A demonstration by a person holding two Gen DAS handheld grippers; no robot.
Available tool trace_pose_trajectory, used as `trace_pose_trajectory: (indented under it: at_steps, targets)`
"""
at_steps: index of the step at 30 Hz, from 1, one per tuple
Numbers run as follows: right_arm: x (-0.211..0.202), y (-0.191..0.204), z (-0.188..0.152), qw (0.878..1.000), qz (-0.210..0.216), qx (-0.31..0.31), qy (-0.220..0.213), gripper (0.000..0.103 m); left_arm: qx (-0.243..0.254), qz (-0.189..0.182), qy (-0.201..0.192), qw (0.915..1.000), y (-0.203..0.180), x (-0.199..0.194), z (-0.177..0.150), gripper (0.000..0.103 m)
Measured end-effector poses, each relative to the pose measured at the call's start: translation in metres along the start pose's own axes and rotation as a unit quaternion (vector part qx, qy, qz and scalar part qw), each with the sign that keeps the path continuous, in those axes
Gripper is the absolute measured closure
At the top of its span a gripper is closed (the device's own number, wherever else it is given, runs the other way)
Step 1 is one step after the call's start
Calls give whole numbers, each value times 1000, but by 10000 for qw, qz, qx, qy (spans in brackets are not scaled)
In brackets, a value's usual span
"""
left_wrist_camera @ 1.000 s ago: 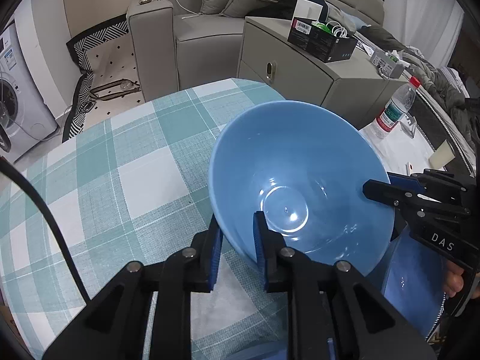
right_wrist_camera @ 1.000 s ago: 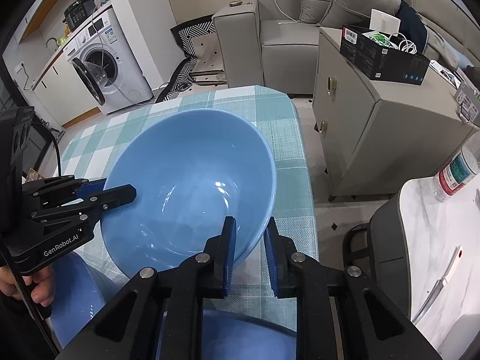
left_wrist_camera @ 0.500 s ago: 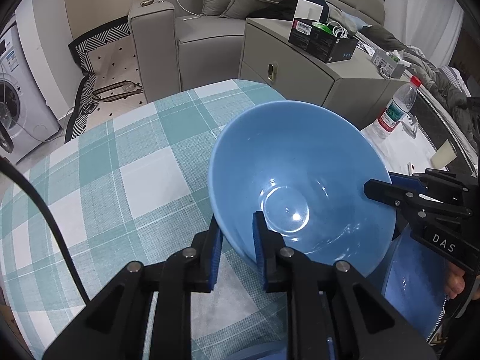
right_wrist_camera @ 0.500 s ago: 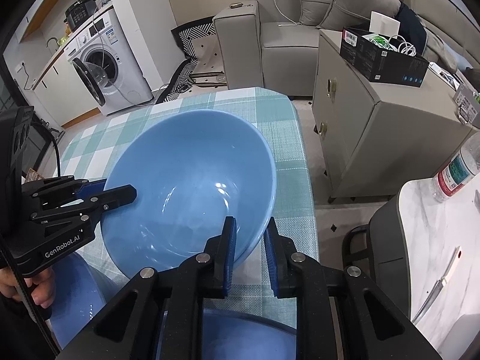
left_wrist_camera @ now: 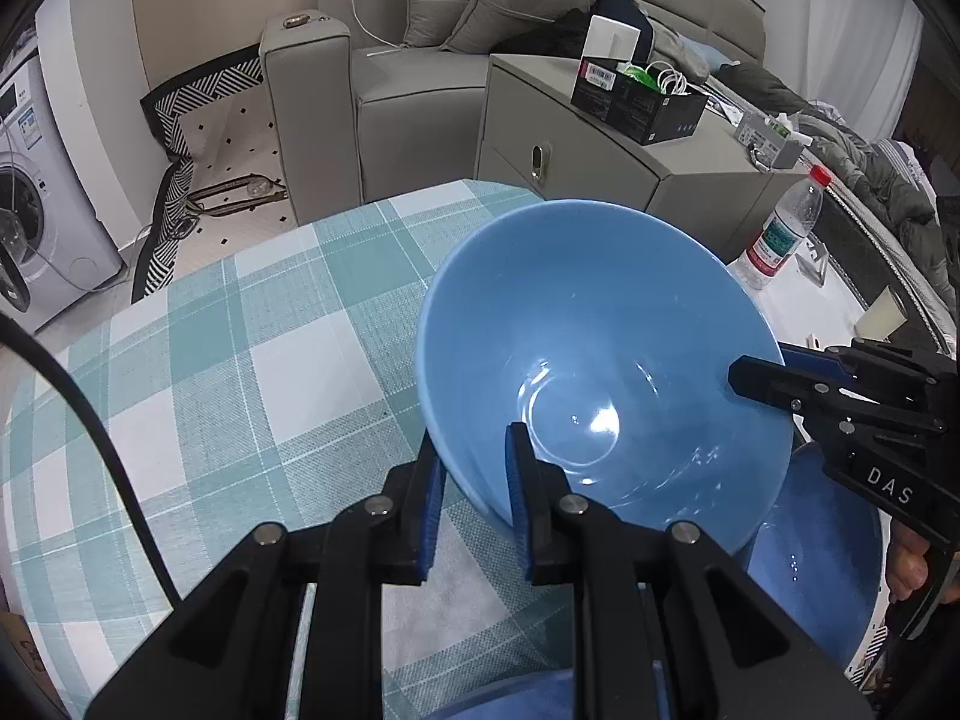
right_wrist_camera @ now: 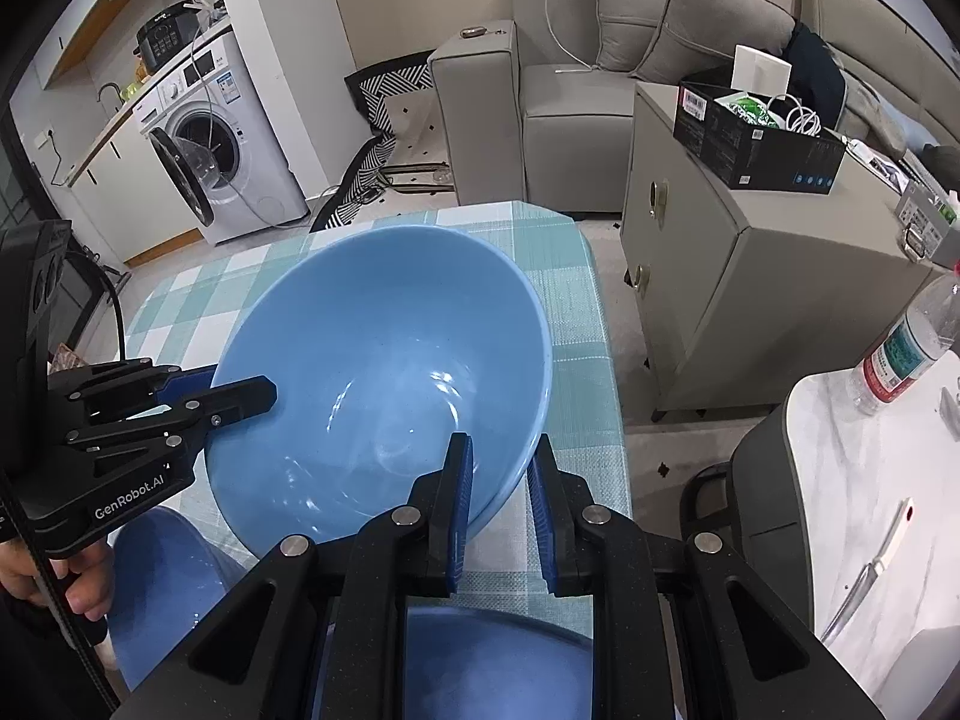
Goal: Organize plates and bowls
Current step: 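Lift the gripped blue bowl with both tools and carry it toward another blue bowl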
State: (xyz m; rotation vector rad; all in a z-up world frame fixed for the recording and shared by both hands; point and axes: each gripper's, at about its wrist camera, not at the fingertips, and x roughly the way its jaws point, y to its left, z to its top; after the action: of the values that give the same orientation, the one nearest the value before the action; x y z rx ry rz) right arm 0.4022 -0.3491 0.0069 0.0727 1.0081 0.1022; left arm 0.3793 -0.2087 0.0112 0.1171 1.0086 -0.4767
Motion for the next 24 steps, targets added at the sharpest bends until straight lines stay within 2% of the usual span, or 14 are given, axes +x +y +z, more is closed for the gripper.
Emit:
trace_pose_trajectory:
  at_steps: [24]
  targets:
    - [-77, 30, -14, 9980, -9, -141, -610, 84, -4, 60, -545, 9985, -8, -73, -17, 85]
